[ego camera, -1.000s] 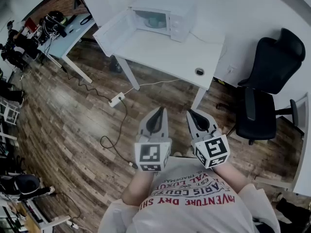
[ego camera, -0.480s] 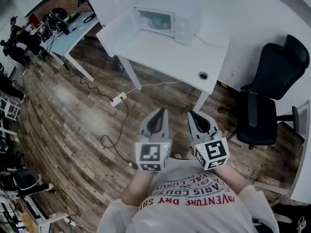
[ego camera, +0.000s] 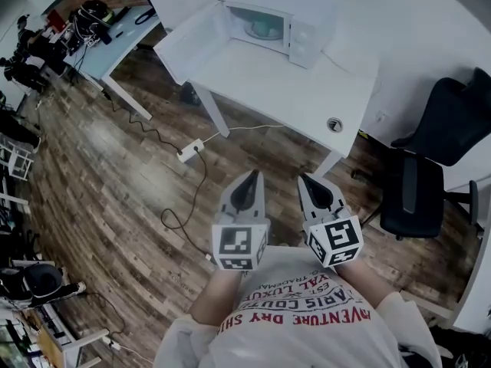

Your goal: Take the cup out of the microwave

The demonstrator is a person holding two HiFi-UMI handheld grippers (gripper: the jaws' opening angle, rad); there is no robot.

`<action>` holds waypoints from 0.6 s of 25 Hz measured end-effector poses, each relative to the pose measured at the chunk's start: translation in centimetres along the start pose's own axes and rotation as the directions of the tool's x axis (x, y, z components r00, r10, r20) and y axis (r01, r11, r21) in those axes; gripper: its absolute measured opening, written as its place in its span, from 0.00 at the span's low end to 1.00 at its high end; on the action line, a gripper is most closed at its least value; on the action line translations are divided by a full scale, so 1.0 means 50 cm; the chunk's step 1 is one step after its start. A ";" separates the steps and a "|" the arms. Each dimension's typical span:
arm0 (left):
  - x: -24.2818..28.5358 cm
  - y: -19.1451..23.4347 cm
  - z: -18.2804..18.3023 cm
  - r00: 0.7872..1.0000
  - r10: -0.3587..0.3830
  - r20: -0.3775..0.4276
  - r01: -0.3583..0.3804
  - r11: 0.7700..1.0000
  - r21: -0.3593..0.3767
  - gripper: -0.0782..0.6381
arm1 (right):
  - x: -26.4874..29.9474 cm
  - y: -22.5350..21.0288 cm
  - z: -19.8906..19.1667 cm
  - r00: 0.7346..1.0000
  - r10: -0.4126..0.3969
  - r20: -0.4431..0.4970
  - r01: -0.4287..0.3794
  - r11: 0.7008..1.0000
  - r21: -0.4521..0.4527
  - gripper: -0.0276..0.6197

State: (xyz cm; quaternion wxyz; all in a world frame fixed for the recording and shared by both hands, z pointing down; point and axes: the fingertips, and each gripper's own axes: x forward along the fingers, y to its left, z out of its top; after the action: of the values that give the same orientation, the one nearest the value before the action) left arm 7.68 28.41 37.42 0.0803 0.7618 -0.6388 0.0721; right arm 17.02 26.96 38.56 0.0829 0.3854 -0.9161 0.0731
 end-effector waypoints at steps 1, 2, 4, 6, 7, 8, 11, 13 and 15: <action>0.016 0.013 -0.001 1.000 -0.001 -0.004 0.001 1.000 0.002 0.12 | 0.020 -0.004 0.000 1.000 0.000 -0.005 0.000 1.000 0.000 0.05; 0.032 0.028 -0.001 1.000 -0.003 -0.006 0.003 1.000 0.003 0.12 | 0.041 -0.007 0.002 1.000 -0.001 -0.009 0.001 1.000 0.000 0.05; 0.063 0.063 0.007 1.000 -0.008 -0.003 0.008 1.000 0.000 0.12 | 0.082 -0.012 0.011 1.000 -0.010 -0.009 0.010 1.000 -0.001 0.05; 0.096 0.101 0.022 1.000 -0.018 0.006 0.018 1.000 0.001 0.12 | 0.124 -0.017 0.023 1.000 -0.027 -0.005 0.027 1.000 -0.006 0.05; 0.113 0.120 0.029 1.000 -0.025 0.010 0.025 1.000 0.001 0.12 | 0.148 -0.019 0.028 0.999 -0.035 -0.008 0.035 0.999 -0.007 0.05; 0.130 0.139 0.034 0.999 -0.034 0.011 0.034 0.999 -0.002 0.12 | 0.172 -0.020 0.030 0.999 -0.040 -0.015 0.040 0.999 -0.007 0.05; 0.184 0.194 0.046 0.997 -0.077 0.010 0.077 0.997 -0.013 0.12 | 0.247 -0.019 0.042 0.997 -0.064 -0.039 0.063 0.998 -0.011 0.05; 0.227 0.234 0.053 0.994 -0.113 -0.004 0.113 0.994 -0.011 0.12 | 0.304 -0.025 0.057 0.995 -0.094 -0.042 0.094 0.996 -0.005 0.05; 0.268 0.280 0.063 0.989 -0.147 -0.019 0.146 0.989 -0.013 0.12 | 0.364 -0.029 0.071 0.991 -0.126 -0.050 0.126 0.992 0.013 0.05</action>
State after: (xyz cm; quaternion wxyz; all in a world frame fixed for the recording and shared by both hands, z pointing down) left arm -3.77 12.43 37.61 0.0962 0.8054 -0.5807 0.0699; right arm 5.17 12.64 38.97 0.1068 0.4412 -0.8870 0.0844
